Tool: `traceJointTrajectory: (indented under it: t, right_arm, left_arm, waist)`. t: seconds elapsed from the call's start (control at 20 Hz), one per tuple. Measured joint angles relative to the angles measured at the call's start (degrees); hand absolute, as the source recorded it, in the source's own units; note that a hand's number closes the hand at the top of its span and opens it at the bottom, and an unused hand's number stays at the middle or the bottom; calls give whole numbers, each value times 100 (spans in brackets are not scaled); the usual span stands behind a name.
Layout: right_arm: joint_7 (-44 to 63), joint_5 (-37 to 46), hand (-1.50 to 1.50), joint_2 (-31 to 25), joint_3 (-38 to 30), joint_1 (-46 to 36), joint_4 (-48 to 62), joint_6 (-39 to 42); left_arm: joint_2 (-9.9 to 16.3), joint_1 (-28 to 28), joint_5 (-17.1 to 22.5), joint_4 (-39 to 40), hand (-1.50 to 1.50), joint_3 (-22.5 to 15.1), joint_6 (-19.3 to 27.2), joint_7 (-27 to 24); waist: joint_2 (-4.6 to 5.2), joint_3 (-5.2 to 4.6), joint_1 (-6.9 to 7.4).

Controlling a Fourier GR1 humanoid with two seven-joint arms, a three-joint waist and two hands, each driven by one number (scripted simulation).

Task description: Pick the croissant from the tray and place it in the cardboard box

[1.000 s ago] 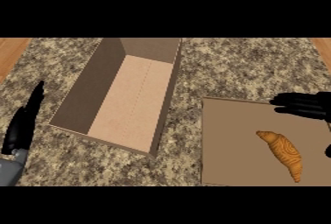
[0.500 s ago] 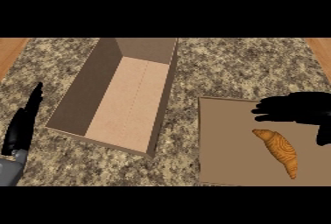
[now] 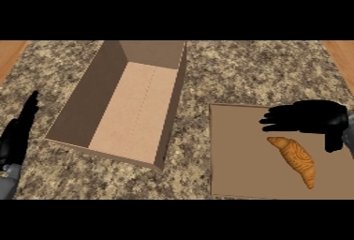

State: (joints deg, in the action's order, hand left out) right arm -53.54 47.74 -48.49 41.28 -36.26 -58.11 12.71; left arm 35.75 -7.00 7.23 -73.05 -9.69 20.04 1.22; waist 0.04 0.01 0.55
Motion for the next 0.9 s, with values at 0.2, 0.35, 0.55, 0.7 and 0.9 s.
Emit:
traceJointTrajectory:
  t: [0.2,0.35,0.55,0.7,0.9]
  right_arm:
    - [21,301,-150,193,-121,115,39,-6]
    - [-27,389,-150,216,-223,237,-21,-5]
    - [-104,394,-150,193,-254,383,-192,27]
    - [-173,345,-150,65,-262,515,-426,54]
    - [-201,237,-150,-122,-266,762,-811,59]
  left_arm:
    - [-78,-22,-156,38,0,114,-88,60]
    - [-164,72,-241,40,0,204,-115,-9]
    - [-149,76,-284,-43,0,335,-210,63]
    - [-236,152,-358,-123,0,345,-196,96]
    - [-244,189,-404,-115,0,447,-271,64]
  waist:
    - [-2,0,-19]
    - [-5,-1,-27]
    - [-8,-1,-37]
    - [-12,-1,-49]
    - [-17,-4,-69]
